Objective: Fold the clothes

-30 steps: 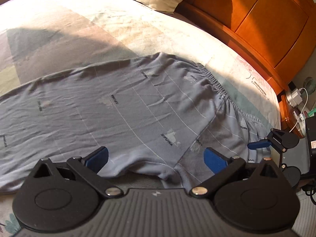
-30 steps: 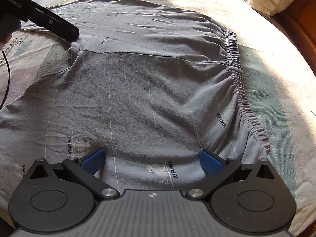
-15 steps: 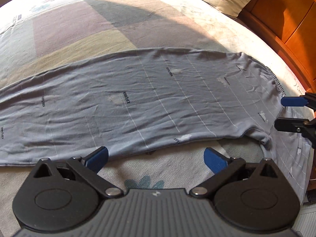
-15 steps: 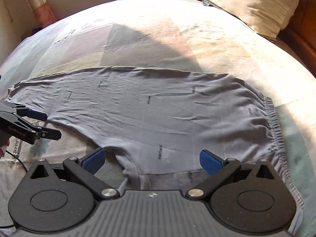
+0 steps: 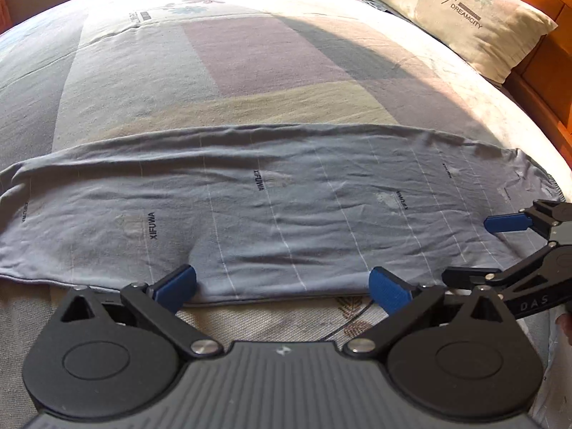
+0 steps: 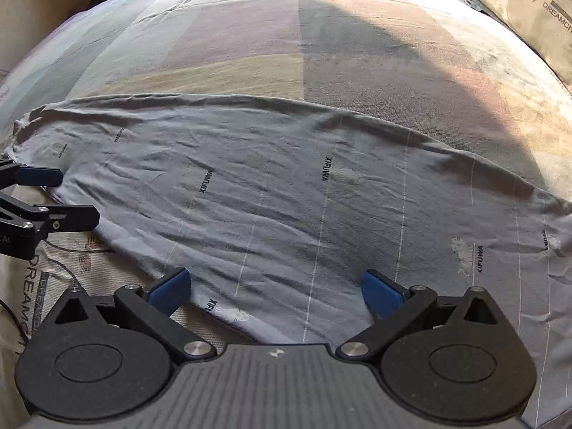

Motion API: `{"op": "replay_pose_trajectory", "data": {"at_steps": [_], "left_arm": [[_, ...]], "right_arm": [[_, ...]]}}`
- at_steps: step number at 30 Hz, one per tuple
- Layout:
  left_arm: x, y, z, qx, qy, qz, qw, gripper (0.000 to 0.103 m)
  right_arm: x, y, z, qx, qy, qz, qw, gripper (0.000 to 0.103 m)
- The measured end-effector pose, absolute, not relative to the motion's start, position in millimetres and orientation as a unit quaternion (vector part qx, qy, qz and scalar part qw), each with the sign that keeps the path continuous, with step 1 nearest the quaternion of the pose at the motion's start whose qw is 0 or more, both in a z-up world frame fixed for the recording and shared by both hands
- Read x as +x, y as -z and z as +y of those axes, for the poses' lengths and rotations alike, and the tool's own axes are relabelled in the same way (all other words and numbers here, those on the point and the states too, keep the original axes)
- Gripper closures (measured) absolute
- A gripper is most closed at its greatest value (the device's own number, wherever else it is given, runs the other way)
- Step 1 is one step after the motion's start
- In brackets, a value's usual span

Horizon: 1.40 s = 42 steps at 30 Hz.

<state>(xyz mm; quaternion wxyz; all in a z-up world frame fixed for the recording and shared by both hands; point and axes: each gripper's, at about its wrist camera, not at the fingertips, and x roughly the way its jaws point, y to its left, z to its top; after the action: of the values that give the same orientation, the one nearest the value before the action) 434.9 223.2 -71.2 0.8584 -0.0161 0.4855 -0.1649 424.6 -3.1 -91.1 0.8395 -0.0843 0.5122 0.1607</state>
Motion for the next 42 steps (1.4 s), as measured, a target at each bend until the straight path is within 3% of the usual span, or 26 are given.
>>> {"op": "replay_pose_trajectory", "data": {"at_steps": [4,9,15,21,27,33,37,42], "left_arm": [[455,61,242,0.008,0.147,0.460,0.875,0.001],[486,79,263,0.017,0.106,0.488,0.866,0.001],[460,78,278,0.018,0.100,0.503,0.858,0.001],[483,62,300,0.013,0.078,0.474,0.877,0.001],[495,86,305,0.026,0.077,0.504,0.860,0.001],[479,74,334,-0.023,0.061,0.519,0.853,0.001],[498,52,334,-0.031,0.082,0.459,0.884,0.001],[533,69,334,-0.065,0.081,0.469,0.877,0.001]], "right_arm": [[422,93,-3,-0.085,-0.156,0.505,0.845,0.000],[421,93,-3,-0.083,-0.151,0.500,0.849,0.000],[421,94,-3,-0.080,-0.151,0.493,0.853,0.000],[418,95,-3,-0.079,-0.149,0.482,0.860,0.000],[417,95,-2,-0.078,-0.140,0.479,0.863,0.000],[418,95,-3,-0.079,-0.145,0.480,0.861,0.000],[415,96,-3,-0.078,-0.143,0.474,0.866,0.000],[416,95,0,-0.078,-0.137,0.474,0.866,0.000]]}}
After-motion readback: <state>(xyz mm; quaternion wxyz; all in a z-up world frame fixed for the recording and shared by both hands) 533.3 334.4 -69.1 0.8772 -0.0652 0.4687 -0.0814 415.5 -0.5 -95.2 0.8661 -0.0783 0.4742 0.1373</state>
